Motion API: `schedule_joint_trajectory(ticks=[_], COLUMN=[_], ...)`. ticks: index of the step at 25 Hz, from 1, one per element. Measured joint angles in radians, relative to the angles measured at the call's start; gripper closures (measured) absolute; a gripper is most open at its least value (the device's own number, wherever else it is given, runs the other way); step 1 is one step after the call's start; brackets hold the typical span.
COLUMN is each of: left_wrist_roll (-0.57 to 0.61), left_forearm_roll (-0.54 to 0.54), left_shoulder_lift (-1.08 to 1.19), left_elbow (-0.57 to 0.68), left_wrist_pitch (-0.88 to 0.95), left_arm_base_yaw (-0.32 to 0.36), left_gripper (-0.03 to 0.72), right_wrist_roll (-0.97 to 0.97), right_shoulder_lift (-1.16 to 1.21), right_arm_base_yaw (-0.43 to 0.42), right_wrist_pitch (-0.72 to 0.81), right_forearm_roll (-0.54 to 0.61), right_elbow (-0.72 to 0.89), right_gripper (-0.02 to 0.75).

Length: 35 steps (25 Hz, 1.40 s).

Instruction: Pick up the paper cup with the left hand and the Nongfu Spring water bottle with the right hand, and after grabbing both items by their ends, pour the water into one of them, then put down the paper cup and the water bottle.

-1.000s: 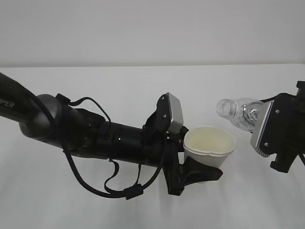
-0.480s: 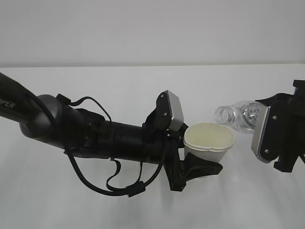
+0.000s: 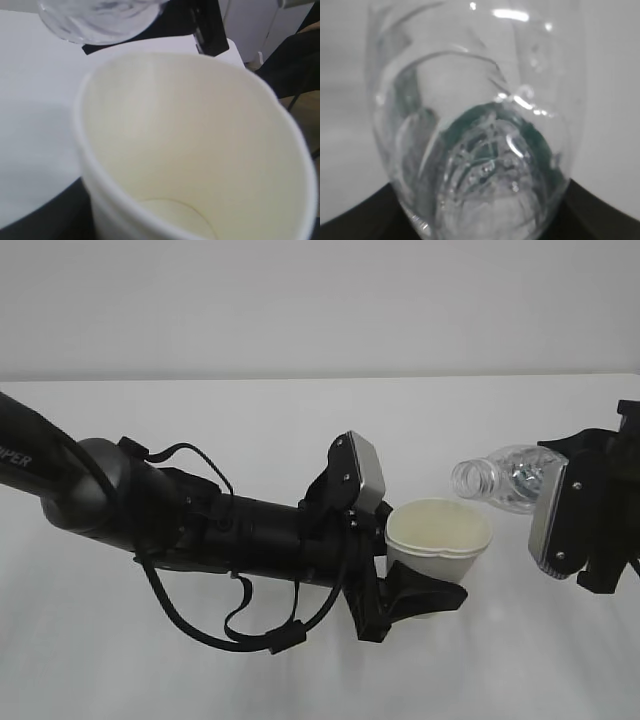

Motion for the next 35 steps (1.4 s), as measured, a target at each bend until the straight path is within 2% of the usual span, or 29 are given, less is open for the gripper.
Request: schedule_joint_trajectory(ticks=[8,18,35], left_wrist_roll=[-0.022,-0.022,-0.024], left_forearm_roll=[0.015,0.015,0.019], left_shoulder_lift=[0.0,0.0,0.0], left_elbow=[0.0,0.0,0.0], left_wrist_pitch=[0.002,0.002,0.002], left_arm_base_yaw=[0.0,0.0,0.0], left_gripper=[0.232,0.232,0.232], right_wrist_roll=[-0.105,-0.144,-0.246], right_shoulder_lift=[0.0,0.0,0.0], right_arm_base_yaw=[0.0,0.0,0.0], right_wrist_pitch=[-0.052,-0.109,-0.127], right_forearm_roll=[0.003,0.029,0.045], right_elbow=[0.0,0.0,0.0], right_gripper=[0.291,0.291,0.291])
